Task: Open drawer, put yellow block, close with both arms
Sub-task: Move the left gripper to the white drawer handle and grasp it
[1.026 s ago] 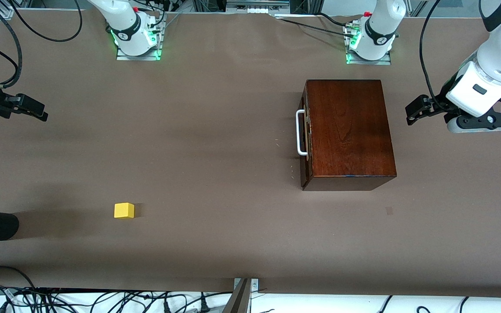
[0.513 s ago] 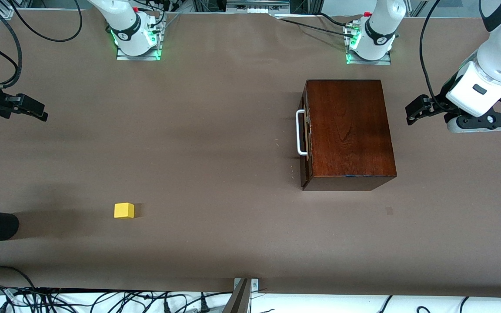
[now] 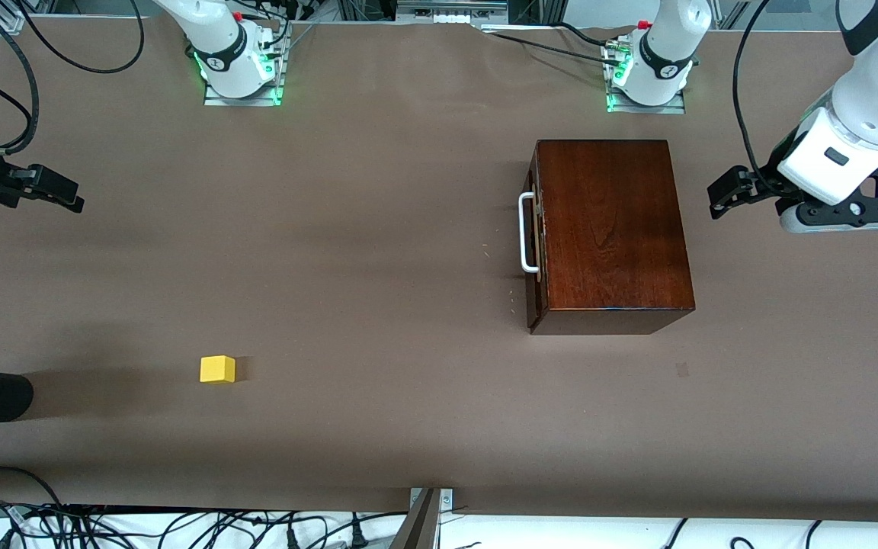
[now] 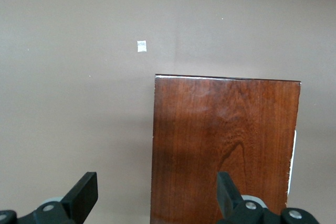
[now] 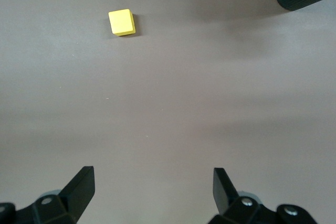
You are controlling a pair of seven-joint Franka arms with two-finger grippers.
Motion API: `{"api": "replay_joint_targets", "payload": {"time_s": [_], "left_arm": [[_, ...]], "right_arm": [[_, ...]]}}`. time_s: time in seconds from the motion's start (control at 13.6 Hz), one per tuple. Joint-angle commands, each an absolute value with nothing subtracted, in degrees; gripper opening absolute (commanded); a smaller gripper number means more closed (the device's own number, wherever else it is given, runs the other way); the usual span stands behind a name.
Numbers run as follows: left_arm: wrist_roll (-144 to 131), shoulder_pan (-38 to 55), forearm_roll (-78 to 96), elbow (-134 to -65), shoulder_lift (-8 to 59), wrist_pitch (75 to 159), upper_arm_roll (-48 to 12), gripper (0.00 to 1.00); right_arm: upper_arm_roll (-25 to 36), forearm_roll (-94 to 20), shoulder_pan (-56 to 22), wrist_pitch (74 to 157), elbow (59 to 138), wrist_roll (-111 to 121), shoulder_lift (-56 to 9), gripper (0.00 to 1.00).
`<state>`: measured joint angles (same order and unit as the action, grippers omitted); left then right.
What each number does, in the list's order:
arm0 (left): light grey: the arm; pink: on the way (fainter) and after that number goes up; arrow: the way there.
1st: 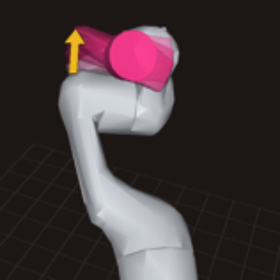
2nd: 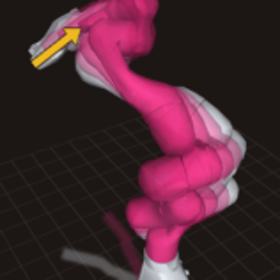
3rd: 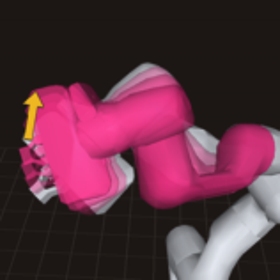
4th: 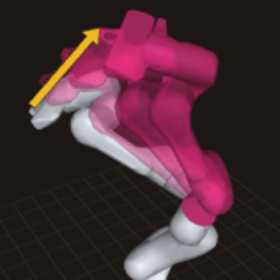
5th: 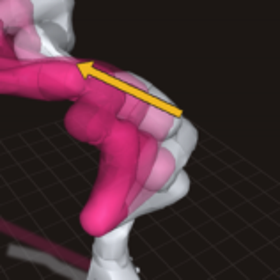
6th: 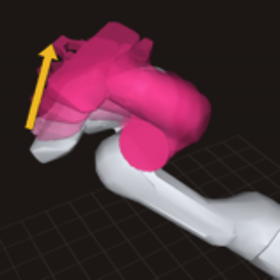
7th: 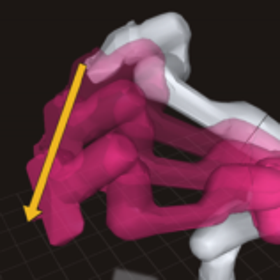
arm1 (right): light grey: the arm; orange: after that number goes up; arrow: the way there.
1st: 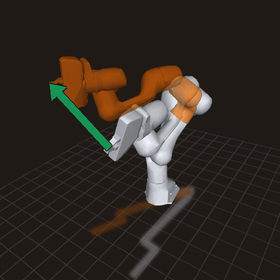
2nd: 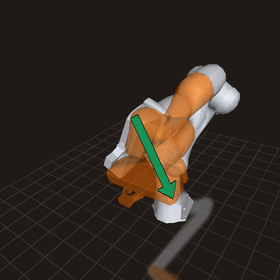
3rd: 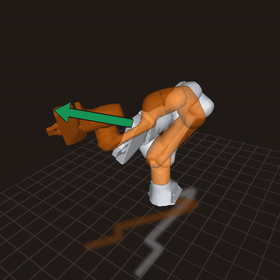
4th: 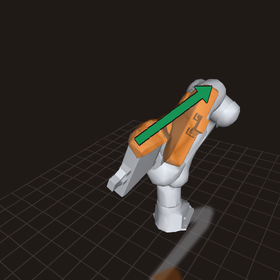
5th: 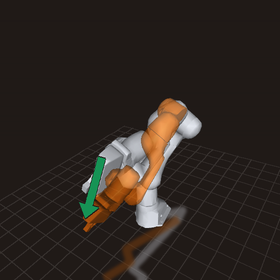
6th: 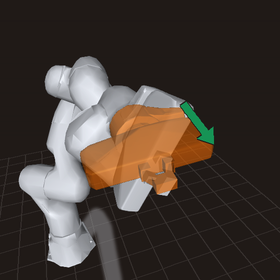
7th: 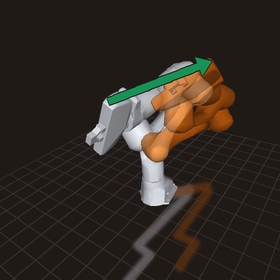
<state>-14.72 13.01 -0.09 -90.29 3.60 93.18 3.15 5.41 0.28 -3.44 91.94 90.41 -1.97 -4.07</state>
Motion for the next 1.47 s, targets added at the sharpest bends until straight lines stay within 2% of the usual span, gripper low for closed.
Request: {"api": "replay_joint_targets", "payload": {"time_s": [0.0,0.37,0.81,1.1,1.39], "left_arm": [[-19.8,14.2,0.0,-88.0,5.9,91.8,0.5,1.0],[-32.6,16.4,-0.2,-83.8,11.5,91.8,-7.9,1.0],[-38.2,28.5,-1.9,-82.0,20.9,92.5,-8.3,1.0],[-44.3,36.1,-7.7,-82.3,26.3,96.9,-8.3,1.0],[-44.7,37.6,-9.7,-82.9,31.1,100.3,-8.1,1.0]], "right_arm": [[4.5,0.4,-2.5,91.9,89.8,-2.3,-4.1,1.0],[4.5,0.4,-2.5,91.9,89.8,-2.3,-4.1,1.0],[4.5,0.4,-2.5,91.8,89.8,-2.3,-4.1,1.0],[4.5,0.4,-2.5,91.8,89.8,-2.3,-4.1,1.0],[4.5,0.4,-2.5,91.8,89.8,-2.3,-4.1,1.0]]}}
